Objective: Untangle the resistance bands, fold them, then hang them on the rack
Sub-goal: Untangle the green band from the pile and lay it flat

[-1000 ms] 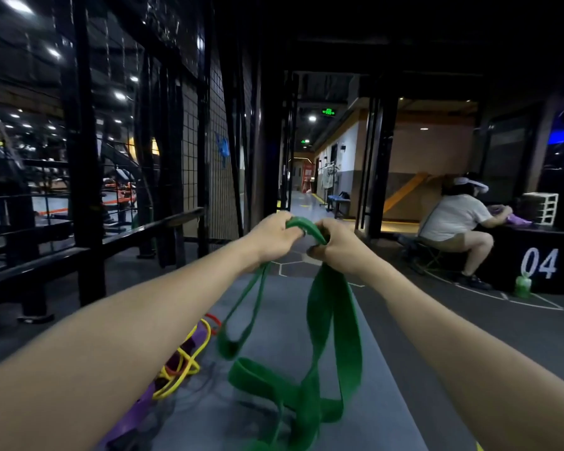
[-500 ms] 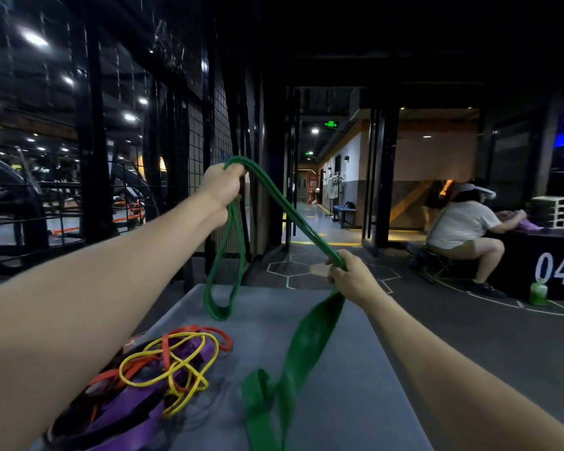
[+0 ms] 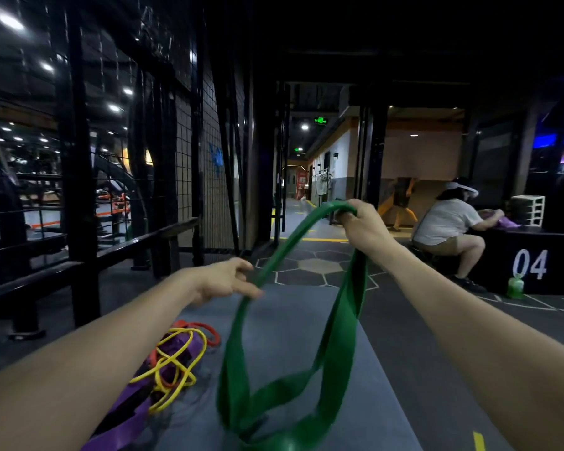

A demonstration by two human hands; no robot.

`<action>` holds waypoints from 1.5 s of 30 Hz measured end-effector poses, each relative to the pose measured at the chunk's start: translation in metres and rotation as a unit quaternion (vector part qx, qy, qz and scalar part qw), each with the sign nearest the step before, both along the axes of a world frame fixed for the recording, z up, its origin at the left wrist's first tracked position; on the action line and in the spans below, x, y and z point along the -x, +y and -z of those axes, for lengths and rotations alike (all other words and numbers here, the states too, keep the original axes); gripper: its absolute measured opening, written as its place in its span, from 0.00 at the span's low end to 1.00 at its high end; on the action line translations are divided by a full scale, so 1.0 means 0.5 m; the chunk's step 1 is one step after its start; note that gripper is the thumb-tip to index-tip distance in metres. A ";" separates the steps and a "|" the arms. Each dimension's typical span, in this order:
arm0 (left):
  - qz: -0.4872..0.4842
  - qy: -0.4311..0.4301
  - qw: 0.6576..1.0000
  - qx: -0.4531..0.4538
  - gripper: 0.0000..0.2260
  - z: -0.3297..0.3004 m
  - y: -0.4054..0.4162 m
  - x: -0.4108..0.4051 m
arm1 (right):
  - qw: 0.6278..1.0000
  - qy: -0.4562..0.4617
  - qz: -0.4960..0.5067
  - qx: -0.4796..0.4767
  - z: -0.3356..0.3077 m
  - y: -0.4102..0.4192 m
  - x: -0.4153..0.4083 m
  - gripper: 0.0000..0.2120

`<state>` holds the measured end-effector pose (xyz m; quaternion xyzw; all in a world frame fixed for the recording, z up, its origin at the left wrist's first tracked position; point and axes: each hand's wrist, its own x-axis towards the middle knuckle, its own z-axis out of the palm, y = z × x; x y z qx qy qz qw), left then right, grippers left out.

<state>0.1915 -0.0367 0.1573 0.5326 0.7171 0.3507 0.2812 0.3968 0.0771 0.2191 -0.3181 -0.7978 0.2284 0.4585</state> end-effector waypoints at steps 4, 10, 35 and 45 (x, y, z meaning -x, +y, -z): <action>0.043 -0.049 0.992 -0.108 0.29 -0.020 0.020 -0.058 | 0.989 -0.141 -0.027 -0.029 0.038 -0.020 0.039 0.14; 0.096 -0.075 0.980 -0.160 0.24 -0.049 0.034 -0.096 | 0.975 -0.216 -0.019 -0.049 0.044 -0.033 0.070 0.14; -0.055 -0.049 0.956 -0.283 0.08 -0.128 -0.015 -0.003 | 0.993 -0.075 -0.086 0.041 0.064 -0.043 0.092 0.10; 0.023 0.072 0.985 -0.152 0.07 -0.117 -0.026 -0.031 | 0.996 -0.060 -0.058 -0.015 -0.030 -0.040 0.077 0.10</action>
